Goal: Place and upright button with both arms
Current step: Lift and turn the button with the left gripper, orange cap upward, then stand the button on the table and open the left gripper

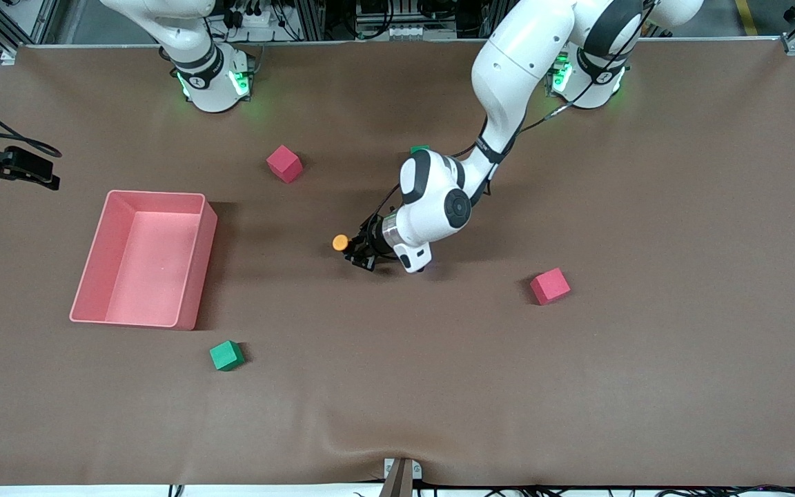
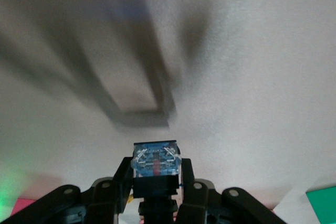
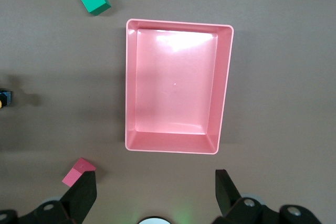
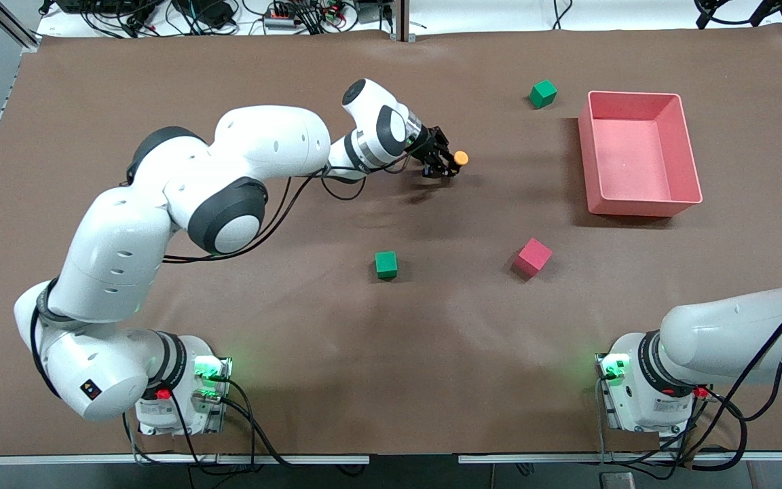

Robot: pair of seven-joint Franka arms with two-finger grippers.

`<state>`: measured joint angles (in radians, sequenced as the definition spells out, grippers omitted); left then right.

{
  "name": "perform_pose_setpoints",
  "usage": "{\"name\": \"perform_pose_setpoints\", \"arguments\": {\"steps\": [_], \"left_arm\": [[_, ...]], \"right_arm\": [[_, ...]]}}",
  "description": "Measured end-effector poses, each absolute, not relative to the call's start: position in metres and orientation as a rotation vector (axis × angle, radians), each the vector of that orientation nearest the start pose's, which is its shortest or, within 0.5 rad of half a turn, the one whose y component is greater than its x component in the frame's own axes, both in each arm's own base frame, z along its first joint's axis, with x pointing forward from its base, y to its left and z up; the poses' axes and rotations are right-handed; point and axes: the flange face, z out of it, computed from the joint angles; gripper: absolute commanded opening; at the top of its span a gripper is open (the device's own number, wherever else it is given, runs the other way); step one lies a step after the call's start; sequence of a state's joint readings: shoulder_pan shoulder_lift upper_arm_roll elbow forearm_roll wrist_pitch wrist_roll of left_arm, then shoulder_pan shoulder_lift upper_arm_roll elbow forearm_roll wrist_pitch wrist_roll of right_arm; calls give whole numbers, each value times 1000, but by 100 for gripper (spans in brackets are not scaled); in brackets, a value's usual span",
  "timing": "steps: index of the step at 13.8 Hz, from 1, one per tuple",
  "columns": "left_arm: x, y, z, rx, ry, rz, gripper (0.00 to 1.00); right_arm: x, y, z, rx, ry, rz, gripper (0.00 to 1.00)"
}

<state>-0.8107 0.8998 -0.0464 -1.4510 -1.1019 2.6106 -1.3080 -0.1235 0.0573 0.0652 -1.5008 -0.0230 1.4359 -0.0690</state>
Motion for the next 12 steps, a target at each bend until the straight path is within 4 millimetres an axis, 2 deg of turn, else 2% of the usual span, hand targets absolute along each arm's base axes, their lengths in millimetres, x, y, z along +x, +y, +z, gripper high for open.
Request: {"name": "perform_pose_setpoints", "arguments": {"steps": [5, 7, 8, 10, 12], "left_arm": [[497, -531, 144, 1970, 1522, -684, 0], [499, -526, 140, 1955, 1503, -715, 41], [500, -523, 139, 1949, 1502, -734, 65], [502, -519, 137, 1945, 1504, -757, 100], [504, -515, 135, 1946, 1506, -767, 100]], "right_arm": [[557, -36, 614, -3147, -16, 194, 100], [557, -36, 614, -3147, -16, 194, 100], [557, -36, 614, -3147, -16, 193, 100], [557, -35, 614, -3147, -17, 193, 100], [557, -32, 614, -3147, -26, 193, 100]]}}
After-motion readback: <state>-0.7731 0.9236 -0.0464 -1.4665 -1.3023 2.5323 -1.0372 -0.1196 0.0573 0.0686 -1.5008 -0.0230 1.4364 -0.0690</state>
